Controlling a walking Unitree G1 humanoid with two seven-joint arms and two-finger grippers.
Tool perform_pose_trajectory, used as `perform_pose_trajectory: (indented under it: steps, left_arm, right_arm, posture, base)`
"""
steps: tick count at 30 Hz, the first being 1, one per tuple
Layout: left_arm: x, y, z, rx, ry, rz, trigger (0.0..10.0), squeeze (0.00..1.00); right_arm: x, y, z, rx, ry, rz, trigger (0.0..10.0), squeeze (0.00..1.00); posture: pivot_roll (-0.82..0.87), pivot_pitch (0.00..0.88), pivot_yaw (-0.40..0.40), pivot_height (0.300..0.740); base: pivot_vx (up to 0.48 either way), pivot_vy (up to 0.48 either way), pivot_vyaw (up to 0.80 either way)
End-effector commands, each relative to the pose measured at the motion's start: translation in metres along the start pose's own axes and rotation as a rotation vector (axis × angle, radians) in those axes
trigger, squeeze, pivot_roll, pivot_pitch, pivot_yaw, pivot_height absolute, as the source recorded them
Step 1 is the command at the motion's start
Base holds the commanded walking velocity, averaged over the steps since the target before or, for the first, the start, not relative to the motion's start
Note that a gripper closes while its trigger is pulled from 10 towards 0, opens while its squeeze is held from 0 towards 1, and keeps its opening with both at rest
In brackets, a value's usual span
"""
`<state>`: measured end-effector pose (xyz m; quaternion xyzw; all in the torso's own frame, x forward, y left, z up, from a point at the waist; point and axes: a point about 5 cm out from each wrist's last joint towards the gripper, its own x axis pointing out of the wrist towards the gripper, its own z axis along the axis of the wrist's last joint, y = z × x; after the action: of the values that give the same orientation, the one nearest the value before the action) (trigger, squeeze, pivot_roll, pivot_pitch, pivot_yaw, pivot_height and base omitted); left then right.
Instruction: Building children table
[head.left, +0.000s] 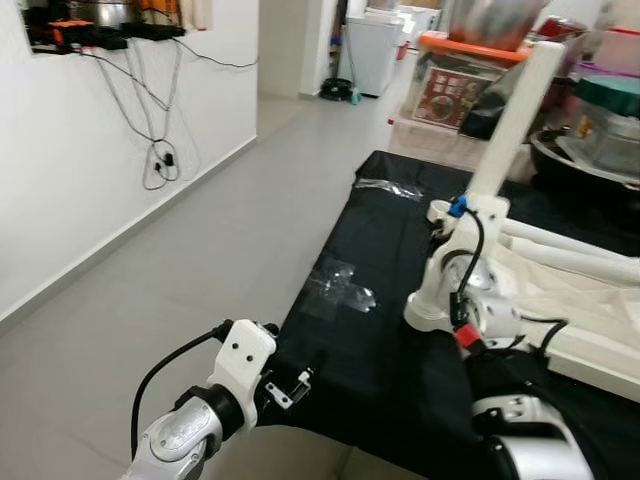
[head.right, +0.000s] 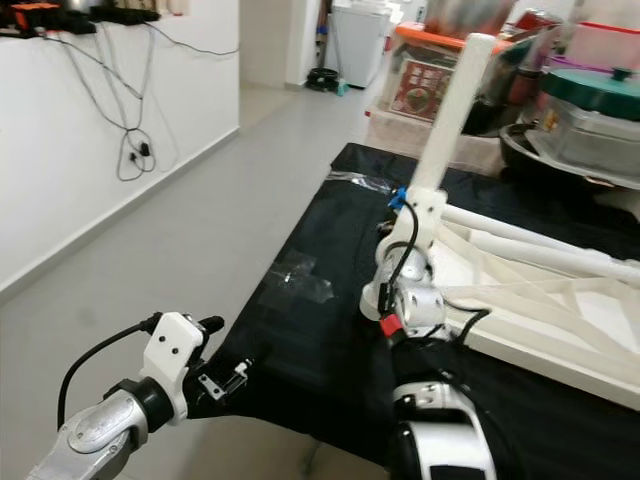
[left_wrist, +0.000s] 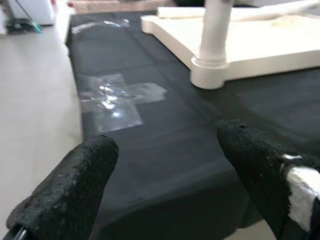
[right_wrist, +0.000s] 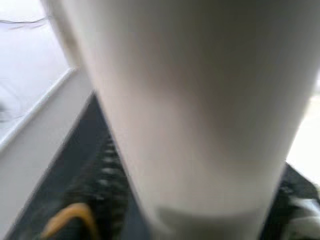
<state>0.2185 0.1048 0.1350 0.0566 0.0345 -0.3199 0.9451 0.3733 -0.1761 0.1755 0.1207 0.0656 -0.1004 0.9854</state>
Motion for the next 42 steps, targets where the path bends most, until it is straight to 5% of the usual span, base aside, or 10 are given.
perform_pose_trajectory:
  steps: [1, 3, 7, 18, 19, 20, 28, 35, 38, 42]
  left_arm:
    - [0.002, -0.003, -0.003, -0.027, 0.007, -0.011, 10.0, 0.0]
    - [0.002, -0.003, -0.004, -0.038, 0.007, -0.016, 10.0, 0.0]
    - [0.004, -0.003, -0.004, -0.035, 0.008, -0.027, 10.0, 0.0]
    - [0.005, -0.003, -0.005, -0.031, 0.009, -0.025, 10.0, 0.0]
    - [0.005, -0.003, -0.005, -0.032, 0.009, -0.025, 10.0, 0.0]
    - [0.005, -0.003, -0.005, -0.032, 0.01, -0.027, 10.0, 0.0]
    - [0.007, -0.001, -0.005, -0.027, 0.011, -0.04, 10.0, 0.0]
    - [0.008, -0.001, -0.005, -0.031, 0.009, -0.037, 10.0, 0.0]
    - [0.008, -0.001, -0.005, -0.031, 0.007, -0.037, 10.0, 0.0]
    - [0.008, -0.001, -0.004, -0.027, 0.006, -0.035, 10.0, 0.0]
  right_arm:
    - [-0.008, 0.037, 0.021, 0.103, -0.017, 0.36, 10.0, 0.0]
    - [-0.043, 0.076, 0.053, 0.147, -0.115, 0.858, 10.0, 0.0]
    - [-0.077, 0.085, 0.067, 0.024, -0.186, 1.193, 10.0, 0.0]
    - [-0.076, 0.086, 0.047, -0.193, -0.147, 1.276, 9.8, 0.0]
    - [-0.075, 0.085, 0.045, -0.202, -0.146, 1.274, 4.4, 0.0]
    - [-0.068, 0.081, 0.041, -0.244, -0.135, 1.211, 0.0, 0.0]
    - [-0.014, 0.033, 0.02, -0.328, 0.012, 0.638, 0.0, 0.0]
    - [0.003, -0.005, 0.016, -0.298, 0.026, 0.281, 0.0, 0.0]
    - [0.004, -0.065, 0.003, -0.204, 0.038, -0.28, 0.0, 0.0]
    - [-0.002, -0.069, -0.007, -0.231, 0.043, -0.355, 0.0, 0.0]
  posture:
    - [0.09, 0.0, -0.124, 0.74]
    - [0.09, 0.0, -0.117, 0.74]
    - [0.09, 0.0, -0.123, 0.74]
    - [0.1, 0.0, -0.13, 0.74]
    - [0.1, 0.0, -0.129, 0.74]
    - [0.1, 0.0, -0.123, 0.74]
    - [0.09, 0.0, -0.116, 0.74]
    - [0.09, 0.0, -0.117, 0.74]
    - [0.09, 0.0, -0.121, 0.74]
    - [0.09, 0.0, -0.119, 0.74]
  base:
    - [0.0, 0.0, 0.0]
    - [0.0, 0.0, 0.0]
    - [0.0, 0.0, 0.0]
    - [0.0, 0.0, 0.0]
    - [0.0, 0.0, 0.0]
    - [0.0, 0.0, 0.0]
    - [0.0, 0.0, 0.0]
    - [0.0, 0.0, 0.0]
    - [0.0, 0.0, 0.0]
    - [0.0, 0.0, 0.0]
